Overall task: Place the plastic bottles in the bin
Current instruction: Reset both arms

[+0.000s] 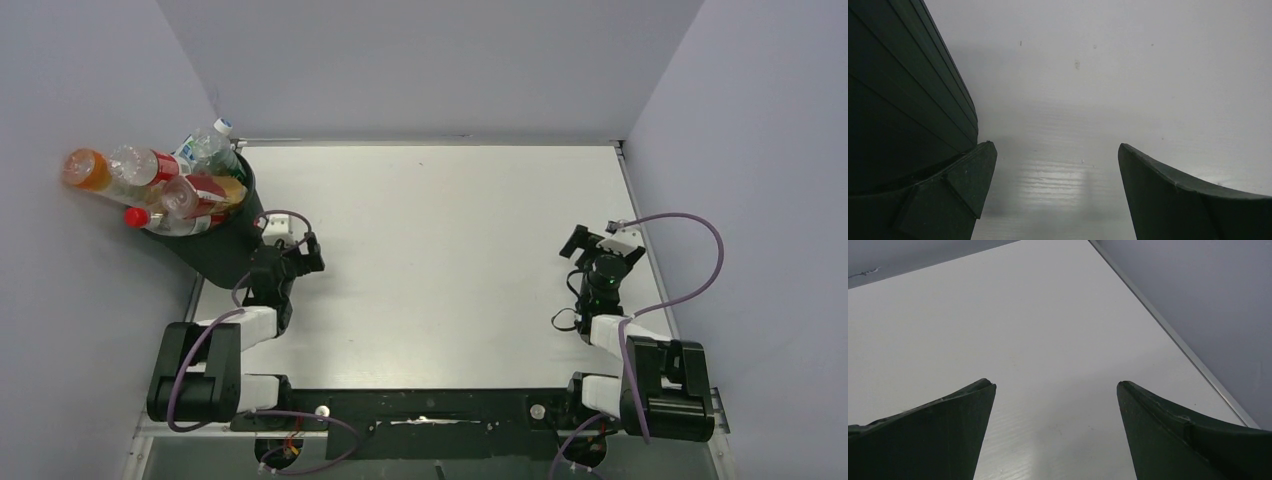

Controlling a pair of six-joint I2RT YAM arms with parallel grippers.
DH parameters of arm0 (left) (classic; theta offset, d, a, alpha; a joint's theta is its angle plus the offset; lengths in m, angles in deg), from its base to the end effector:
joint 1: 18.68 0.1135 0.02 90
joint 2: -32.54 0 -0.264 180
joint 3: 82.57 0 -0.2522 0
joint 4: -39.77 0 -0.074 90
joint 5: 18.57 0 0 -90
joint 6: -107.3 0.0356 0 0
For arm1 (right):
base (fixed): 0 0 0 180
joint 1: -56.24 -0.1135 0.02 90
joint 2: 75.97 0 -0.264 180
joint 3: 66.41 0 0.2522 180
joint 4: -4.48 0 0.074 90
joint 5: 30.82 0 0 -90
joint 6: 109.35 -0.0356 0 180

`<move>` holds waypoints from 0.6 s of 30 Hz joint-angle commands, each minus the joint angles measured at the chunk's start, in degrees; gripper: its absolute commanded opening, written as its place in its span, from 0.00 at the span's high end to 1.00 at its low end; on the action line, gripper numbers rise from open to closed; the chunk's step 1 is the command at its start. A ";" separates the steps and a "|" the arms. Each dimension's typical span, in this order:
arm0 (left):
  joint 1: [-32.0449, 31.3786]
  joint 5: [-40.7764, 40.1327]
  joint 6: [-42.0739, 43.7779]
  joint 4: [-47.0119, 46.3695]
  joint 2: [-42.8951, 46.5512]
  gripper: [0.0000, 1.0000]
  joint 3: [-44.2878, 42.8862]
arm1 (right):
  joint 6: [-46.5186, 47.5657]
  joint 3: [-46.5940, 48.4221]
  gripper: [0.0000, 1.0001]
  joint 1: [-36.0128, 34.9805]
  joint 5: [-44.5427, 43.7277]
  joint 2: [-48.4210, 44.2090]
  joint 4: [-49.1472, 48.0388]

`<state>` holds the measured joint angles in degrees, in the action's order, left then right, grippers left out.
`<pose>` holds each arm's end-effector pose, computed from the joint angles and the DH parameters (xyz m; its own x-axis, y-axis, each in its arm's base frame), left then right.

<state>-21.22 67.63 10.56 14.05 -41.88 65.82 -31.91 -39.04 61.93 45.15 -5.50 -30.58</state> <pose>0.2387 -0.0082 0.1642 -0.2893 -0.1044 -0.9515 -0.0534 0.9942 -0.0928 0.2214 -0.0307 0.1748 -0.0630 0.2183 -0.9738 0.3573 0.9160 0.1822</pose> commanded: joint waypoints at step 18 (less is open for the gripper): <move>2.24 2.73 1.27 -12.98 -8.26 0.05 0.02 | 1.22 -0.83 0.02 0.34 -7.29 4.29 -5.15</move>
<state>-20.15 70.69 10.85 6.09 -49.92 66.87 -31.27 -41.95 61.93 39.76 -2.13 -32.09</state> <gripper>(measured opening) 0.945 0.977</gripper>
